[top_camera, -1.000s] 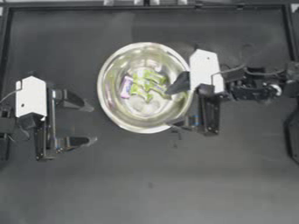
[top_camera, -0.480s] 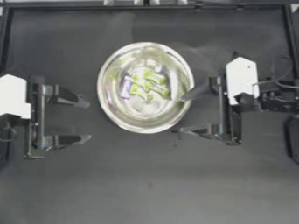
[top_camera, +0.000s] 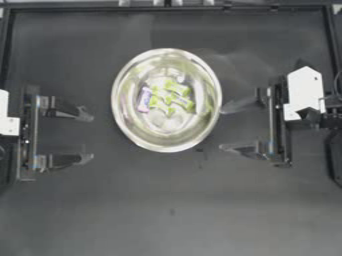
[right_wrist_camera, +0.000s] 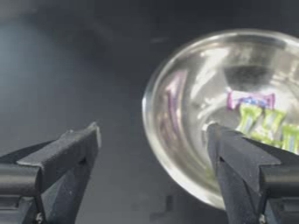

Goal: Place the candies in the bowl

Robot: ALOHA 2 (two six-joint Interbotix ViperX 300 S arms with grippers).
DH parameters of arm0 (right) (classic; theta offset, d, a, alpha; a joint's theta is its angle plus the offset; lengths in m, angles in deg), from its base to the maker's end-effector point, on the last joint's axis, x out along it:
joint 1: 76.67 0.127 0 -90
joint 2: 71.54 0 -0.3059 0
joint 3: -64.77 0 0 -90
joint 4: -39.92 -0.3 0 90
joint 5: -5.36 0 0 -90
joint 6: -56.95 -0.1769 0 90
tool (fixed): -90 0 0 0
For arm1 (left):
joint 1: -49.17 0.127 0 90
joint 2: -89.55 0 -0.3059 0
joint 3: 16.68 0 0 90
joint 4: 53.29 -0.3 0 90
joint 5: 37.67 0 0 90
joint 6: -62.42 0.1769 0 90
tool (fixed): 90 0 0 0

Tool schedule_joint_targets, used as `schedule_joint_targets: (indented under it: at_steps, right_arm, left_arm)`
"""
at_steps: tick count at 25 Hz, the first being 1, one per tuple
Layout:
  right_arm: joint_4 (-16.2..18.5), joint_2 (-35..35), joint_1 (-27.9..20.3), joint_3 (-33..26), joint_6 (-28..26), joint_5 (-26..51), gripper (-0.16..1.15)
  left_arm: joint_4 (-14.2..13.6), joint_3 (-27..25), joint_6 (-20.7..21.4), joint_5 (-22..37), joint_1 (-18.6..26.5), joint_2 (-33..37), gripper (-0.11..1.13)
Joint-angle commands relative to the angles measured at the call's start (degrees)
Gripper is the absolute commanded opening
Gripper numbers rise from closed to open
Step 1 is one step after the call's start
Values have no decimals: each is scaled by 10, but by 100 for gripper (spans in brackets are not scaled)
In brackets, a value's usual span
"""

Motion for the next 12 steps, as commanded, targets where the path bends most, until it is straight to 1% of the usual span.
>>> schedule_joint_targets:
  at_steps: [1,7,12]
  right_arm:
    - [2,-9,5,-2,2,-6,100]
    - [7,-18,11,13,3,-31,100]
    - [7,-33,11,22,2,-35,100]
  left_arm:
    - [-2,3,-1,-15,0,2,101]
    - [3,-8,-5,-21,0,10,101]
    - [7,-18,-6,-21,0,25,101]
